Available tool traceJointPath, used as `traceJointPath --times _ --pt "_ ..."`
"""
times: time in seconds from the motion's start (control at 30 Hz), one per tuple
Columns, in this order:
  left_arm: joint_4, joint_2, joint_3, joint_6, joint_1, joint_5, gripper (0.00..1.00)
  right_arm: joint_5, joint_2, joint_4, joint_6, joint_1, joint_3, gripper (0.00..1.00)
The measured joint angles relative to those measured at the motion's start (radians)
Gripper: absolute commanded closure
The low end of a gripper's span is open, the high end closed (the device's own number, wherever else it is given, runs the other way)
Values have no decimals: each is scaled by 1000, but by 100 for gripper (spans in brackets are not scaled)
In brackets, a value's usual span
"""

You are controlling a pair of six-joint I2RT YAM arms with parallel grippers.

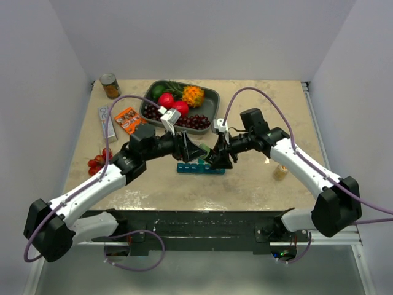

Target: Sort the pills into containers

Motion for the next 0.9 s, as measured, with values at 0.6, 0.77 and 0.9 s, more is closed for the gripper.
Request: traceJointPath --times 0.6,0.77,0.9 --pt "114 -409 -253 564 -1 266 1 -29 -86 -244 -367 13 -36 100" --pt "154 -291 -244 621 -39 278 4 -30 -86 -252 -386 19 -36 100" --pt "147 -206 -192 682 -93 272 8 -30 -86 -253 -390 19 -36 100"
